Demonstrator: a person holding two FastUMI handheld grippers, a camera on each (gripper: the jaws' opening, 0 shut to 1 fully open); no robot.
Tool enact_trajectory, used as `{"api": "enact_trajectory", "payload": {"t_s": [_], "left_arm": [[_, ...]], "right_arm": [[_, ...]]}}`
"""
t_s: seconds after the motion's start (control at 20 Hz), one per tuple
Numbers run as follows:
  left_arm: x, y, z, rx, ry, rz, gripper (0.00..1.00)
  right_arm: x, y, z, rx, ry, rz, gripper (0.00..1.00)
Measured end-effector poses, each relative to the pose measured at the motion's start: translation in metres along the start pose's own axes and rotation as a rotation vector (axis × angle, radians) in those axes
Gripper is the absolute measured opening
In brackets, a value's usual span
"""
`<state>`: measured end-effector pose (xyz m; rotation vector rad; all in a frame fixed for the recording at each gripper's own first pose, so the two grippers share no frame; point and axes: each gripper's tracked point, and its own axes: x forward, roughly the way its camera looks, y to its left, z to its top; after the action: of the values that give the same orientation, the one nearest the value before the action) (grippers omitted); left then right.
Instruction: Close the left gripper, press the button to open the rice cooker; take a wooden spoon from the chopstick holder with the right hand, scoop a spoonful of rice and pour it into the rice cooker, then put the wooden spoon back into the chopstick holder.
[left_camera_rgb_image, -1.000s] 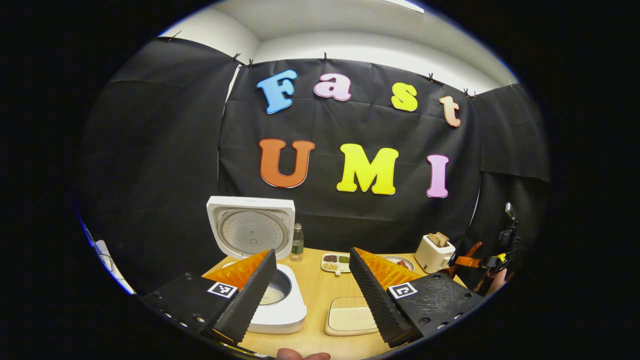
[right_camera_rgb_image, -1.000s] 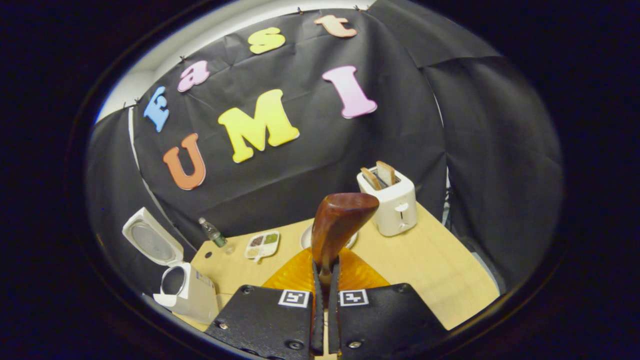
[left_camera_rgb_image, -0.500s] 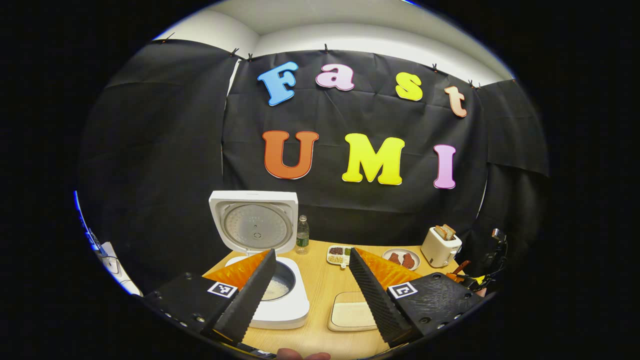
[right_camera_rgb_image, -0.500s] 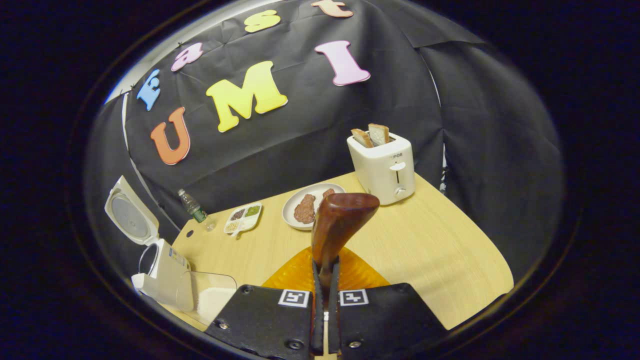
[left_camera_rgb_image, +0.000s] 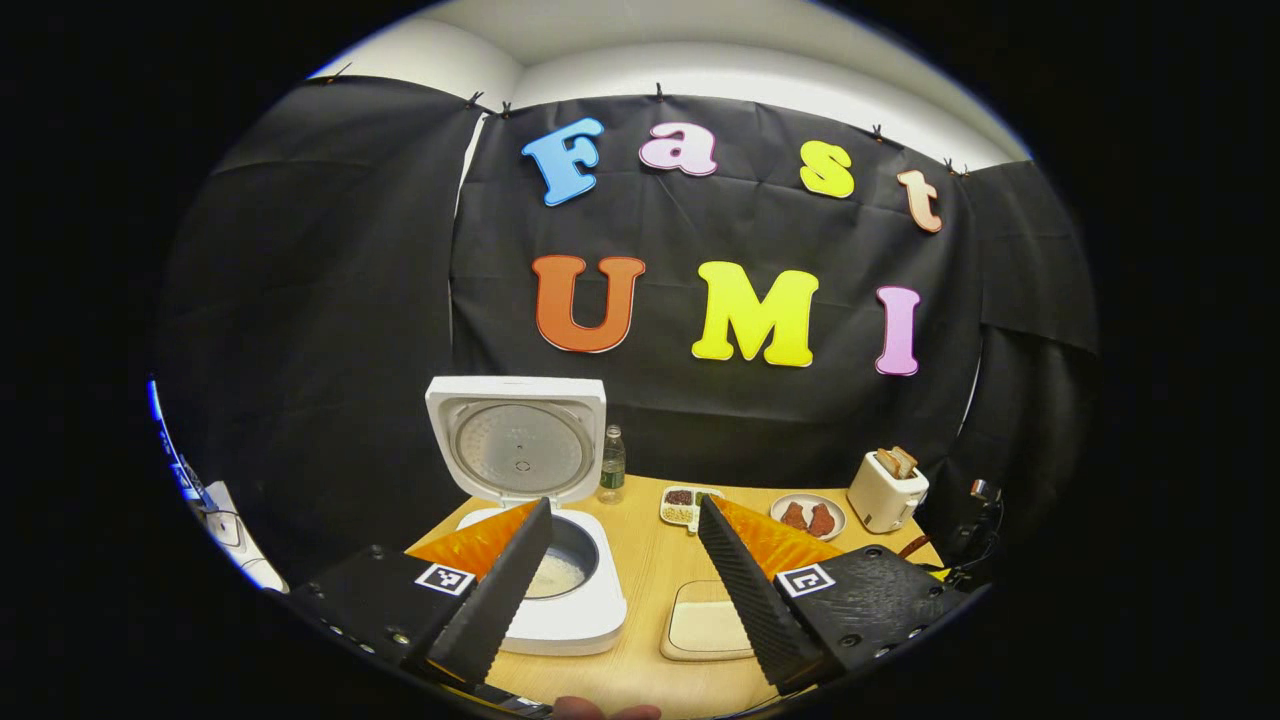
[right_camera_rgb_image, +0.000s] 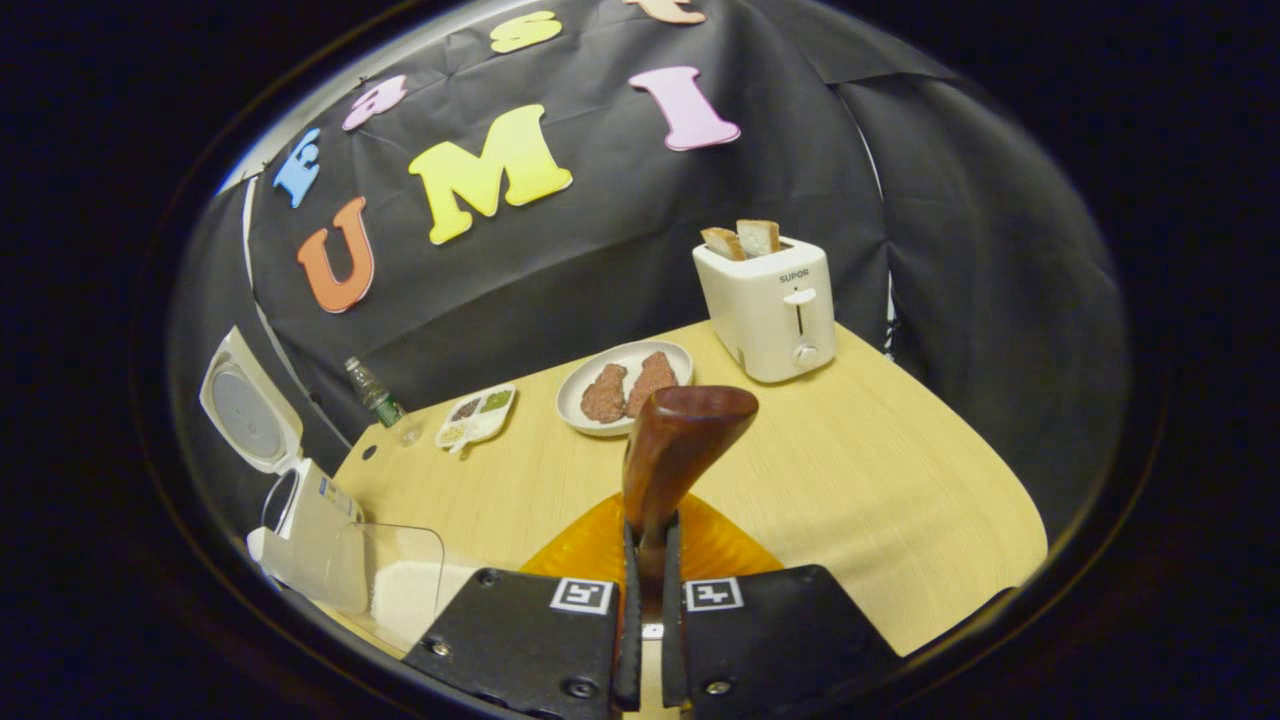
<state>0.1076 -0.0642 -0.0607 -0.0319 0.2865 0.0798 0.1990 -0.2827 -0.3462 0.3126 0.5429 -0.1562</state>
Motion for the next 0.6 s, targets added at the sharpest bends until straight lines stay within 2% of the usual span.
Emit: {"api": "enact_trajectory", "payload": {"t_s": [0.1, 0.2, 0.25, 0.35, 0.4, 0.6], "left_arm": [[0.001, 0.007, 0.004, -0.007, -0.008, 0.007, 0.94], [0.004, 0.014, 0.012, -0.005, -0.023, 0.015, 0.94], [0.005, 0.020, 0.016, -0.002, -0.032, 0.025, 0.94], [0.012, 0.035, 0.030, 0.004, -0.053, 0.054, 0.94], [0.015, 0.044, 0.039, 0.002, -0.067, 0.070, 0.94], [0.042, 0.072, 0.076, -0.031, -0.108, 0.112, 0.94]], "right_arm": [[-0.003, 0.003, -0.001, 0.011, 0.002, 0.023, 0.17], [-0.007, 0.004, 0.004, -0.001, -0.017, 0.025, 0.25], [-0.009, 0.000, 0.007, -0.013, -0.020, 0.005, 0.51], [-0.020, 0.003, 0.019, -0.012, -0.041, 0.007, 0.68], [-0.026, 0.001, 0.026, -0.014, -0.056, -0.001, 0.73], [-0.061, -0.003, 0.068, -0.033, -0.139, -0.016, 0.73]]}}
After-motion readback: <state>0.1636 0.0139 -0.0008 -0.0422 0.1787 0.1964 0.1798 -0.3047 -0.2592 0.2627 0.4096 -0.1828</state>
